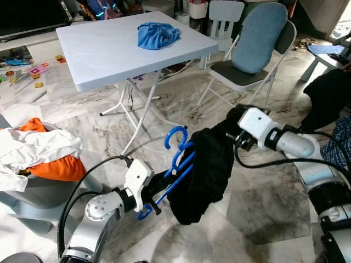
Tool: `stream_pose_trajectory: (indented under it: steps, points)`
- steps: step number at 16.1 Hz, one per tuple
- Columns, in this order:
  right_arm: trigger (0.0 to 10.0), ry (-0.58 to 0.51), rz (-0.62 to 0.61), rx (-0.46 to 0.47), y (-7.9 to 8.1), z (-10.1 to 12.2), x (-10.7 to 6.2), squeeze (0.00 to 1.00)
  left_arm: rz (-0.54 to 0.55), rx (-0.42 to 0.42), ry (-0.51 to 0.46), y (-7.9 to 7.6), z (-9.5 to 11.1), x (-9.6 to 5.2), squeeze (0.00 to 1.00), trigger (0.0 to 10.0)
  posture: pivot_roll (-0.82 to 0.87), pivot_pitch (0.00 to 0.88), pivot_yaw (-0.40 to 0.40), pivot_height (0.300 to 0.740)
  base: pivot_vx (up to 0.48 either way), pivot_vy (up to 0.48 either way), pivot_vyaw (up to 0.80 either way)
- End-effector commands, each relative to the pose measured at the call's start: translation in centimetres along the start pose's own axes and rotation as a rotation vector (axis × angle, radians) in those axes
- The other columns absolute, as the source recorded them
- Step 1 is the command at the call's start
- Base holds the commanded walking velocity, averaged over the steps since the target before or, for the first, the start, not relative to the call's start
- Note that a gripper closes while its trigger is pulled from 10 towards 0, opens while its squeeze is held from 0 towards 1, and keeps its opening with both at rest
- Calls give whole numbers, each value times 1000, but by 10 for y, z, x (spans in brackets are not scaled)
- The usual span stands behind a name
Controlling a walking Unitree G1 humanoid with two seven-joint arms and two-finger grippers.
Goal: Hang hanger
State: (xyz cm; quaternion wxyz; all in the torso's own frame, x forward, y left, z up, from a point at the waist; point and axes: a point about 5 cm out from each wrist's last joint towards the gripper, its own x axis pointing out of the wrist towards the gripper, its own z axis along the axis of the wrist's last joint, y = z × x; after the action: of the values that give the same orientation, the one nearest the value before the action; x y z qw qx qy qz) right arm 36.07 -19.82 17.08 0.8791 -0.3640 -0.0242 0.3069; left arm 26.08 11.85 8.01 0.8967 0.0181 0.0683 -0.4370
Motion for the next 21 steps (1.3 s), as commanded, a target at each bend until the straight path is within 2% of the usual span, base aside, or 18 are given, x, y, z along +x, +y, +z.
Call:
stream_pose_trajectory:
  steps: [1, 5, 8, 10, 12, 13, 14, 15, 18, 21]
  points:
    - [10000, 5, -45, 13, -11, 2, -1, 1000, 23, 19, -39, 6, 9, 0, 0, 0, -125, 21, -8, 740, 0, 0, 0]
    - [10000, 44, -88, 63, -12, -6, -3, 1000, 95, 3, -40, 14, 8, -1, 0, 0, -127, 27, -9, 740, 0, 0, 0]
    - [10000, 58, -96, 144, -12, -11, -5, 1000, 169, -18, -56, 24, 10, -2, 0, 0, -131, 27, -8, 740, 0, 0, 0]
    - [10000, 97, 10, 204, 0, -16, -6, 1000, 246, -44, -82, 33, 14, 0, 0, 0, -136, 26, -7, 740, 0, 0, 0]
    - [10000, 137, 146, 206, 19, -24, -10, 969, 252, -57, -95, 33, 17, 5, 0, 0, -136, 25, -11, 740, 0, 0, 0]
    - [10000, 125, 184, 223, 24, -23, -10, 600, 251, -55, -98, 33, 17, 7, 0, 0, -137, 25, -11, 740, 0, 0, 0]
    - [10000, 109, 225, 247, 29, -20, -10, 353, 247, -55, -104, 33, 19, 9, 0, 0, -139, 24, -10, 740, 0, 0, 0]
    - [10000, 111, 225, 273, 31, -20, -9, 0, 239, -56, -109, 31, 20, 10, 0, 0, -141, 23, -10, 740, 0, 0, 0]
    - [10000, 92, 160, 377, 36, -18, -3, 0, 187, -38, -128, 22, 28, 22, 0, 0, -135, 22, -8, 740, 0, 0, 0]
    - [10000, 74, 111, 448, 44, -13, 3, 0, 138, -30, -139, 12, 32, 26, 0, 0, -134, 23, 0, 740, 0, 0, 0]
